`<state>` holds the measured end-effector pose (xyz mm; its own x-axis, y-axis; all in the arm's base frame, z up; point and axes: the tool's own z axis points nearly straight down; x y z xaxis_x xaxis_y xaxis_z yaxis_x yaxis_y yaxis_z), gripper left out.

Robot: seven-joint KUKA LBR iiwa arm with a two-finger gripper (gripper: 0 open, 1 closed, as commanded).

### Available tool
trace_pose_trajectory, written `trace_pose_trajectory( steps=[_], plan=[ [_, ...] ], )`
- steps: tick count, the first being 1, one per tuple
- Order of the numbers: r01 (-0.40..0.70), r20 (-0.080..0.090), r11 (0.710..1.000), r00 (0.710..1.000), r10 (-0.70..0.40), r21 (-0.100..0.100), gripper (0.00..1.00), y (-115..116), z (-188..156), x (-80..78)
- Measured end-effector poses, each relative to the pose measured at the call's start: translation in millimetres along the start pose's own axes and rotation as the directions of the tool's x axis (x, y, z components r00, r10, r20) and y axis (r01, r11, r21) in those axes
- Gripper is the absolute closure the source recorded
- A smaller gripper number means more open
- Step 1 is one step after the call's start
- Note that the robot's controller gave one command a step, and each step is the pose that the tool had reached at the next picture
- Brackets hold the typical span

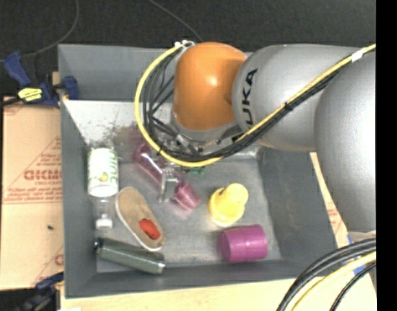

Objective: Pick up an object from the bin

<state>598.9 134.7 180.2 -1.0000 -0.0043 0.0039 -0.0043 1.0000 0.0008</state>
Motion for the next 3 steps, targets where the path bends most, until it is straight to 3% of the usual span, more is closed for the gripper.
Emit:
trace_pose_trajectory(
  steps=[1, 2, 3],
  plan=[
    [-0.001, 0.002, 1.000, 1.000, 0.001, 0.000, 0.00, -0.4, -2.5, 0.2],
    [0.132, 0.005, 0.991, 0.991, -0.132, 0.001, 0.00, -12.7, -90.9, -24.4],
    [0.254, 0.011, 0.967, 0.967, -0.254, 0.002, 0.00, -17.4, -33.5, -33.8]
  ],
)
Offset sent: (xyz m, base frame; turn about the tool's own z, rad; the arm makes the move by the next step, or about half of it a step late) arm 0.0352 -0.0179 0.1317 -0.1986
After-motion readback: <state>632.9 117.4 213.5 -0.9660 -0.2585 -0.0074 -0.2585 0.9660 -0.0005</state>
